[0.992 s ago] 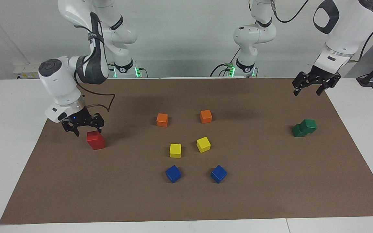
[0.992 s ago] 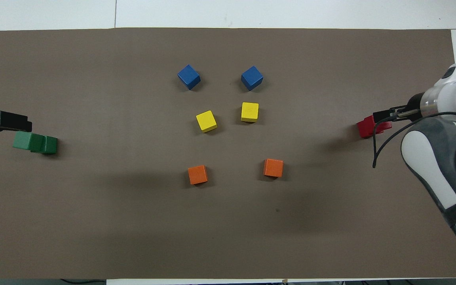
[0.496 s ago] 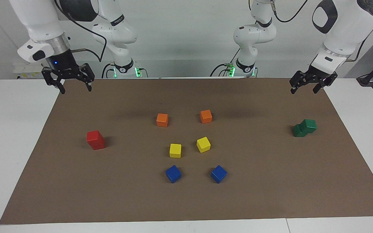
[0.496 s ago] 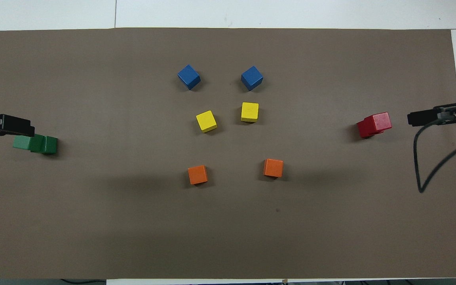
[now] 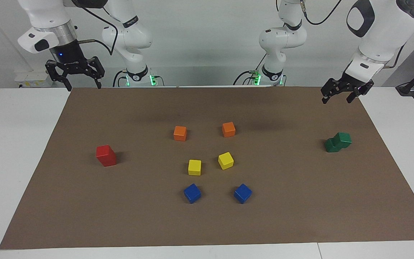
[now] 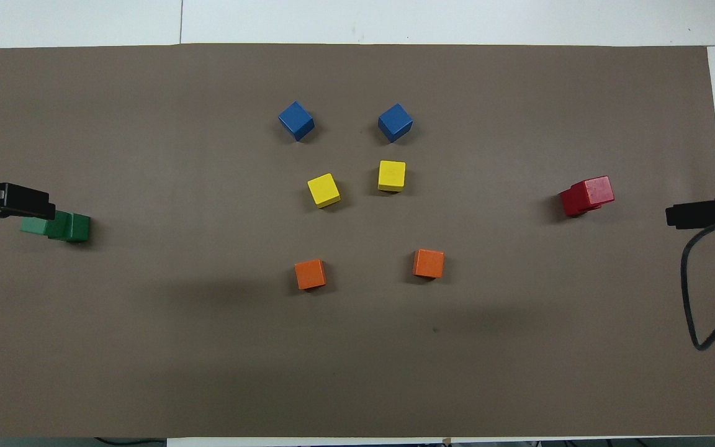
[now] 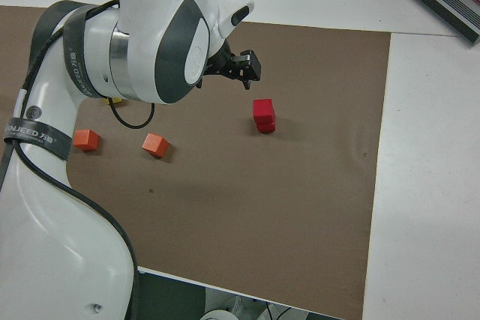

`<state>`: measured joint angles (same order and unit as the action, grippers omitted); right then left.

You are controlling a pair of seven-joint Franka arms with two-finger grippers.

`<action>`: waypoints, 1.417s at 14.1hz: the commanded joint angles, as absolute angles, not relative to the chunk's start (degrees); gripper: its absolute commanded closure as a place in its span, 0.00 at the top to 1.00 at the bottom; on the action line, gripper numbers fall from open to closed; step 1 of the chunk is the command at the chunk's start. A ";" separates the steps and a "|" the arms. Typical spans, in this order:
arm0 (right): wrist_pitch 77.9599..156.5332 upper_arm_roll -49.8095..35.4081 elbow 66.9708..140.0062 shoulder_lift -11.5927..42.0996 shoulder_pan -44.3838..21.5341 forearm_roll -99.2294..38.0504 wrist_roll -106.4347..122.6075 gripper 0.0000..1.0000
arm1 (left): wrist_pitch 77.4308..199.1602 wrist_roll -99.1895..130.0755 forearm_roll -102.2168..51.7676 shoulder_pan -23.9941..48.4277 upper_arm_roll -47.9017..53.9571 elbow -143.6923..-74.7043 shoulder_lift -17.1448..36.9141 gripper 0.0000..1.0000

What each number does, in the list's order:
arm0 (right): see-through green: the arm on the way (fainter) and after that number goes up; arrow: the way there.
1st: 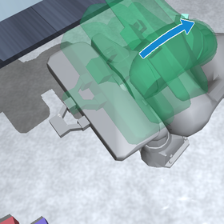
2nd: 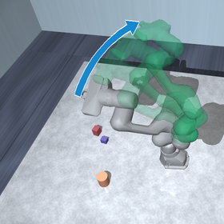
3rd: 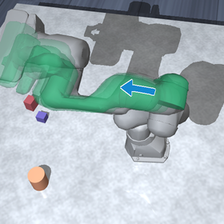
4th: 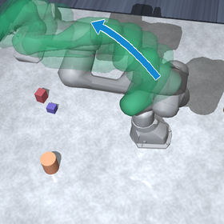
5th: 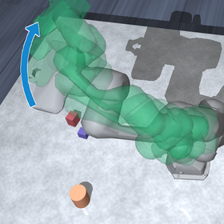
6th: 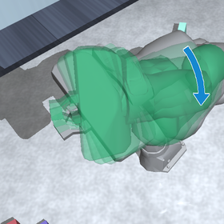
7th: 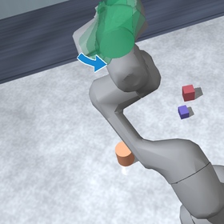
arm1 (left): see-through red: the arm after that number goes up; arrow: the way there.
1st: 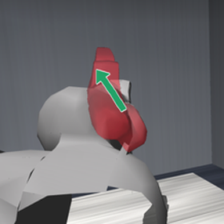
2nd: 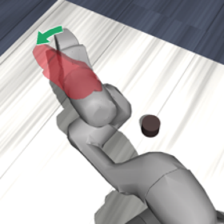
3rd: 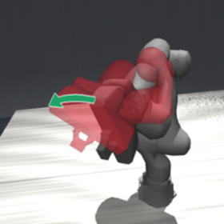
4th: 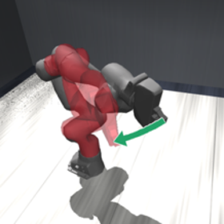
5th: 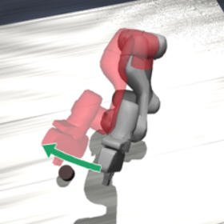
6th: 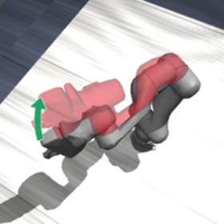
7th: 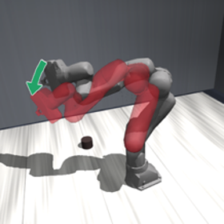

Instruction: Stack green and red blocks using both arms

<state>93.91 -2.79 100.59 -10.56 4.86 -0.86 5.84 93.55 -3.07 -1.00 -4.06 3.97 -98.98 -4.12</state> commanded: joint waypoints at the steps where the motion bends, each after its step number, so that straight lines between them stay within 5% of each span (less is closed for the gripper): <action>1: 89.66 -3.16 94.41 -6.25 4.83 -1.32 3.96 1.00 | 89.92 -2.20 -1.14 -2.72 2.81 -95.63 -2.99 1.00; 11: 86.93 -0.36 93.78 -6.24 -1.40 -1.15 -1.14 1.00 | 88.33 -2.20 -1.14 -2.81 2.81 -94.75 -3.08 1.00; 20: 87.19 -3.60 91.59 -3.17 5.10 -0.35 1.31 1.00 | 88.33 -2.20 -1.14 -2.81 2.81 -94.75 -3.08 1.00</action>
<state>88.31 -2.32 94.39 -4.96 3.45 -0.74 -0.13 90.01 -3.02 -1.00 -4.06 3.90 -96.71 -4.08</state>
